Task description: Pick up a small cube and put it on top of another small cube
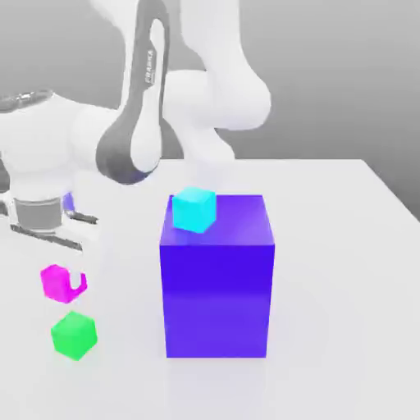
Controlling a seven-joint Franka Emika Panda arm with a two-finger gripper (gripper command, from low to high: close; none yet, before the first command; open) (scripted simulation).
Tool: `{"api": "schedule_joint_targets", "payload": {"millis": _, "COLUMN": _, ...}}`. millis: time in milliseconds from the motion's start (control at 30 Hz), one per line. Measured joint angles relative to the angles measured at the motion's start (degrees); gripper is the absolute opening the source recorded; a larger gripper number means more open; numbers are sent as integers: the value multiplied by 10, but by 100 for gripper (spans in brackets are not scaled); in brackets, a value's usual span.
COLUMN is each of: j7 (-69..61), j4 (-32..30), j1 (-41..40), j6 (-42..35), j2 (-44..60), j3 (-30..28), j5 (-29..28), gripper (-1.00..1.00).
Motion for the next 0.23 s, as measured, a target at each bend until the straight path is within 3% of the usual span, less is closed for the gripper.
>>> {"api": "schedule_joint_targets", "payload": {"millis": 100, "j7": -23, "j4": 5, "j1": -13, "j6": 51, "j2": 57, "j3": 2, "j5": 27, "gripper": -100}}
{"api": "schedule_joint_targets", "payload": {"millis": 133, "j7": -29, "j4": 6, "j1": -17, "j6": 66, "j2": 73, "j3": 7, "j5": 35, "gripper": 100}}
{"api": "schedule_joint_targets", "payload": {"millis": 233, "j7": -29, "j4": 6, "j1": -17, "j6": 66, "j2": 73, "j3": 7, "j5": 35, "gripper": 100}}
